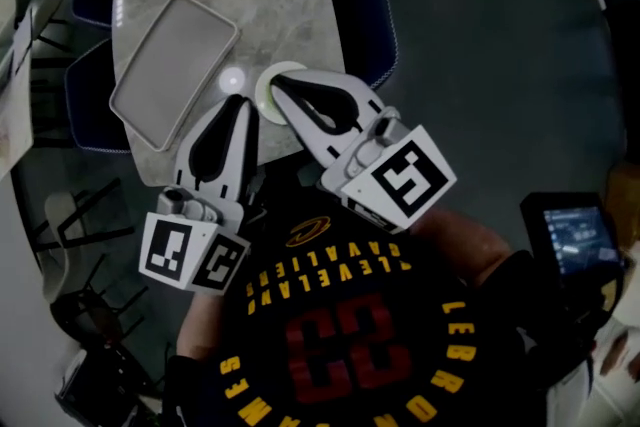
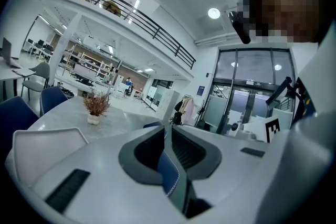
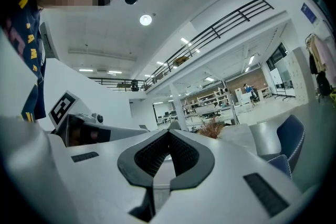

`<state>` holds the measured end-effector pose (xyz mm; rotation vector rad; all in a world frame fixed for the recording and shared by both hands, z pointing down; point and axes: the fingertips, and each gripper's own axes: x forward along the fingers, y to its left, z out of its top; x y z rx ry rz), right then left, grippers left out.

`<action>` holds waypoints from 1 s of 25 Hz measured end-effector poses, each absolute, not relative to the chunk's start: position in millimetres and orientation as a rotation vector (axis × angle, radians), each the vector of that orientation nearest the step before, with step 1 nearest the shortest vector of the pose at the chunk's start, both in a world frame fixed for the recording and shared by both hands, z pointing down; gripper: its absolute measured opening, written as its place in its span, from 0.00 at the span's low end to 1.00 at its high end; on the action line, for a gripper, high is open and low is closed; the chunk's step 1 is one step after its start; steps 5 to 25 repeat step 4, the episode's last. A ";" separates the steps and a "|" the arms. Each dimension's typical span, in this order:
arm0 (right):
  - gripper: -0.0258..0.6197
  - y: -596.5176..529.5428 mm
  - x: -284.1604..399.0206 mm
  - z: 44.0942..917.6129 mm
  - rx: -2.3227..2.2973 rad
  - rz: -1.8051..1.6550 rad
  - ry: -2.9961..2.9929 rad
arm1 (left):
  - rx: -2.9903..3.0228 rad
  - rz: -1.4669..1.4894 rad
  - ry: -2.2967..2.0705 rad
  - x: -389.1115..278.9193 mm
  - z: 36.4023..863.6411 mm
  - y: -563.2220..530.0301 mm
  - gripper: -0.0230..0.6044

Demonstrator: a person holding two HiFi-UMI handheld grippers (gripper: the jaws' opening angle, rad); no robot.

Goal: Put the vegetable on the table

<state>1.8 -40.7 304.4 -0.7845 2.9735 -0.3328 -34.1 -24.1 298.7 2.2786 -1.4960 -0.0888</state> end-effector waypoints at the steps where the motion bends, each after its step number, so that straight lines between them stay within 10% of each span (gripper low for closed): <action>1: 0.05 -38.7 -3.3 307.4 -0.769 -0.332 2.984 | 2.270 -0.072 -1.511 -39.5 299.0 -21.8 0.11; 25: 0.05 -32.9 -25.0 309.8 -0.705 -0.378 2.990 | 2.237 -0.022 -1.573 -61.1 295.6 -15.4 0.11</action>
